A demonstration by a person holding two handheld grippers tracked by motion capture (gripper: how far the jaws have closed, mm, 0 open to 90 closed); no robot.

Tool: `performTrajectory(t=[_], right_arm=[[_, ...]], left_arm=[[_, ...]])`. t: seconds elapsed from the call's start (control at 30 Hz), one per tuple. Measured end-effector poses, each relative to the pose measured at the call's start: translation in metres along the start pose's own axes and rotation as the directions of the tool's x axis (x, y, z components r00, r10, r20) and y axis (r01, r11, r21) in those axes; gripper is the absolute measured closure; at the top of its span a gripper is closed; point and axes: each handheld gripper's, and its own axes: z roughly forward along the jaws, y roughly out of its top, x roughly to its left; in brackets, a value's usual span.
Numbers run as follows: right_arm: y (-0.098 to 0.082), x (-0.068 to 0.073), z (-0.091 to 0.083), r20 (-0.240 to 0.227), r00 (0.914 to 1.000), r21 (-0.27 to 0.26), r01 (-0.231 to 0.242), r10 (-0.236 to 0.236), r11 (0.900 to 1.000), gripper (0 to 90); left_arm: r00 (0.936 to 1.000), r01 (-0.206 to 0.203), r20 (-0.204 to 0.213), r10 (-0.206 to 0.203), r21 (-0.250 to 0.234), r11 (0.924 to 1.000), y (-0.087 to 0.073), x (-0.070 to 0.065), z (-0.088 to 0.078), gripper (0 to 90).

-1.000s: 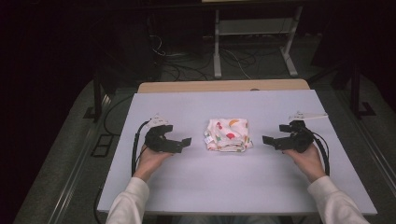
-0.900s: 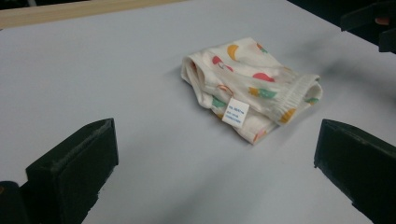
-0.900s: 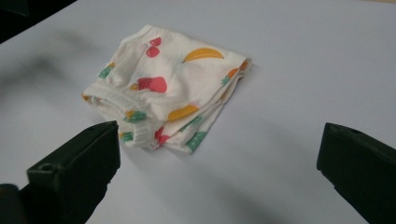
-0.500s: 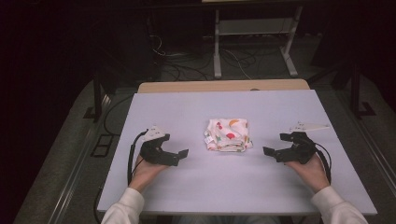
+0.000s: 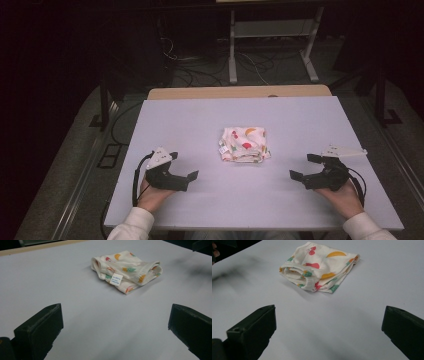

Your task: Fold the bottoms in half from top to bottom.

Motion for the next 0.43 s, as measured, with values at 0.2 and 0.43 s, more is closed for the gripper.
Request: performTrajectory(t=[0.2,0.43], right_arm=[[-0.009,0.006,-0.005,-0.002,0.9999,-0.005,0.012,-0.012,1.000,0.0],[-0.017,0.011,-0.004,0.008,0.9990,0.016,0.044,-0.044,0.999,0.0]], left_arm=[[0.9999,-0.007,0.012,0.007,0.014,0.9999,-0.008,-0.004,-0.004,0.0],[0.9992,-0.018,0.037,0.016,0.033,0.9993,-0.010,-0.009,-0.002,0.0]])
